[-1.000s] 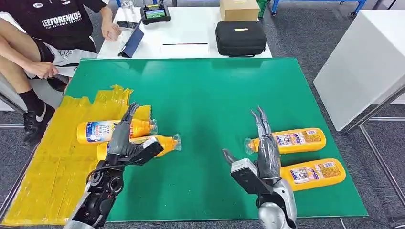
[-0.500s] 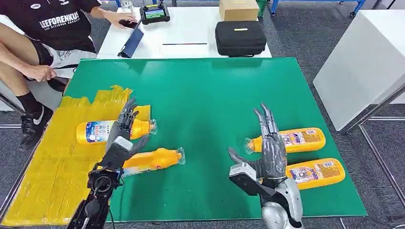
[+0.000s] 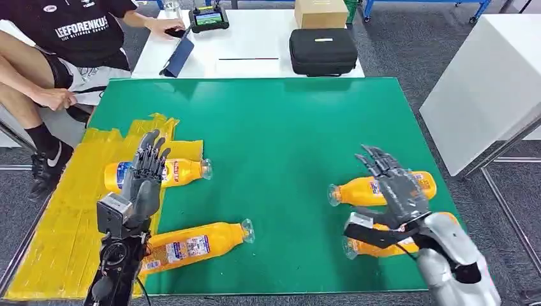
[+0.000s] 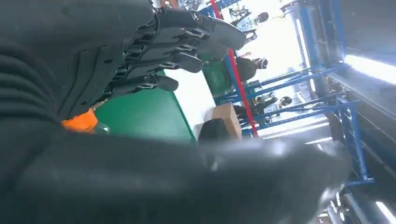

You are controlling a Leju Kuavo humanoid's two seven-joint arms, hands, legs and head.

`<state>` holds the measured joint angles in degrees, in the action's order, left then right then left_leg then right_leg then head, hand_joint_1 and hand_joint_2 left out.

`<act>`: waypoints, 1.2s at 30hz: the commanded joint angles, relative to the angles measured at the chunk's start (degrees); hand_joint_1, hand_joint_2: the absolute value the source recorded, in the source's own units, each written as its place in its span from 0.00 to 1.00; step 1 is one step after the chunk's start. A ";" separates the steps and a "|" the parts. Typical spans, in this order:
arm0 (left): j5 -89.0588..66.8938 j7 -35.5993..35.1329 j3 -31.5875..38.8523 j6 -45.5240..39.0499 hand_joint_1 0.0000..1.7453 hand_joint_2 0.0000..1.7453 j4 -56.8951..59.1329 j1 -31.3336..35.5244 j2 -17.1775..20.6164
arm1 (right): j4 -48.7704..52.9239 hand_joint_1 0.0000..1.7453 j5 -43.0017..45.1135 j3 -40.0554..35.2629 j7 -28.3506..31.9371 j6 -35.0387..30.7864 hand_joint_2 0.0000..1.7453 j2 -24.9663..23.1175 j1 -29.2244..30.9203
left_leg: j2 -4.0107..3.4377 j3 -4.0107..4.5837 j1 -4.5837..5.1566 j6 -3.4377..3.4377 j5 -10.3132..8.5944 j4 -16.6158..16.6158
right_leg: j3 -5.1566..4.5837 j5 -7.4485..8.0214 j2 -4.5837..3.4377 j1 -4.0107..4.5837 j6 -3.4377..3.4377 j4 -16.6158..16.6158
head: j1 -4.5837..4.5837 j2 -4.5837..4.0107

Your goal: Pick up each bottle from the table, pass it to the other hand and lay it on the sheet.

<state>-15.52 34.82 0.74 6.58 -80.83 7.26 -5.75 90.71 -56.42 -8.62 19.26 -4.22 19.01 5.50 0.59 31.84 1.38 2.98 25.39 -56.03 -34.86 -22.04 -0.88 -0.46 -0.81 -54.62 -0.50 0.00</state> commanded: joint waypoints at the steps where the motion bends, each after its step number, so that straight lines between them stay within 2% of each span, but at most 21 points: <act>1: 0.58 -0.43 0.87 0.83 0.00 1.00 3.69 2.95 -0.35 | -7.46 0.00 0.66 2.88 -0.31 4.56 1.00 6.51 3.72 | -0.03 -0.26 -0.08 -0.23 0.13 0.01 | 0.28 -0.12 0.08 0.06 0.02 0.04 | 0.00 0.00; 3: 0.55 -0.50 0.11 1.07 0.00 1.00 4.78 3.54 -0.25 | -10.08 0.00 1.50 3.75 -0.71 7.19 1.00 8.56 3.33 | 0.00 -0.18 -0.06 -0.16 0.07 0.02 | 0.19 -0.08 0.09 0.04 0.01 0.04 | 0.00 0.00; 4: 0.55 -0.49 -0.28 1.08 0.00 1.00 5.24 3.71 -0.07 | -11.32 0.00 1.43 4.11 -0.49 7.25 1.00 8.99 3.19 | 0.00 -0.46 -0.16 -0.38 0.26 -0.05 | 0.50 -0.25 0.18 0.14 0.04 0.00 | -0.02 0.00; 5: 0.54 -0.49 -0.48 1.02 0.00 1.00 5.37 3.73 0.05 | -12.37 0.00 0.90 4.00 -0.35 7.50 1.00 9.22 3.44 | 0.08 -0.24 -0.09 -0.19 0.07 0.02 | 0.27 -0.10 0.19 0.08 0.01 0.06 | -0.02 0.00; 10: 0.89 -1.48 -0.25 0.40 0.00 1.00 5.23 3.41 -0.03 | -23.24 0.00 -2.42 0.75 -0.44 8.97 1.00 7.95 10.72 | -0.23 -0.15 -0.10 -0.14 0.08 0.03 | 0.16 0.01 -0.09 0.09 0.00 0.09 | -0.02 0.00; 15: 0.89 -1.48 -0.25 0.40 0.00 1.00 5.23 3.41 -0.03 | -23.24 0.00 -2.42 0.75 -0.44 8.97 1.00 7.95 10.72 | -0.11 -0.26 -0.11 -0.19 0.07 0.03 | 0.24 -0.06 0.05 0.10 0.00 0.08 | 0.00 0.00; 19: 0.89 -1.68 -0.14 0.33 0.00 1.00 5.43 3.26 0.00 | -27.12 0.00 -4.08 -0.43 -1.45 8.57 1.00 6.72 12.50 | -0.17 -0.37 -0.16 -0.23 0.14 0.03 | 0.36 -0.10 -0.03 0.15 0.00 0.10 | -0.02 0.00; 27: 1.04 -1.87 0.16 0.21 0.00 1.00 4.92 2.84 0.06 | -30.02 0.00 -5.17 -1.40 -1.25 7.25 1.00 5.89 14.03 | -0.15 -0.21 -0.12 -0.16 0.06 0.03 | 0.21 -0.03 -0.03 0.10 0.00 0.07 | 0.00 0.00; 30: 1.14 -2.00 0.39 0.22 0.00 1.00 4.15 2.07 0.21 | -31.92 0.00 -5.88 -2.47 -1.05 6.11 1.00 5.12 15.40 | -0.23 -0.36 -0.16 -0.27 0.16 0.00 | 0.36 -0.10 -0.07 0.14 0.01 0.06 | 0.00 0.00; 31: 1.15 -1.98 0.53 0.21 0.00 1.00 3.95 1.77 0.33 | -33.02 0.00 -6.78 -3.12 -1.79 5.52 1.00 4.66 16.09 | -0.20 -0.16 -0.09 -0.12 0.04 0.05 | 0.15 0.00 -0.11 0.08 -0.01 0.07 | -0.02 0.00; 35: 1.25 -1.98 0.67 0.19 0.00 1.00 3.50 1.17 0.37 | -35.36 0.00 -8.06 -4.06 -2.23 3.99 1.00 2.61 16.60 | -0.45 -0.51 -0.21 -0.36 0.24 0.02 | 0.47 -0.11 -0.25 0.19 0.02 0.09 | 0.00 0.00; 36: 1.24 -2.08 0.69 0.13 0.00 1.00 3.32 0.90 0.39 | -36.03 0.00 -8.46 -4.56 -2.22 3.84 1.00 2.38 16.87 | -0.35 -0.34 -0.17 -0.24 0.14 0.05 | 0.32 -0.04 -0.20 0.15 0.02 0.11 | -0.02 0.00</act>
<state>-14.64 33.16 0.79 6.69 -79.10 8.32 -5.77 64.39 -62.86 -8.77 17.90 1.60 26.12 17.36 0.57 31.90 1.35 3.01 25.36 -56.03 -34.88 -22.03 -0.86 -0.44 -0.83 -54.64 -0.52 0.00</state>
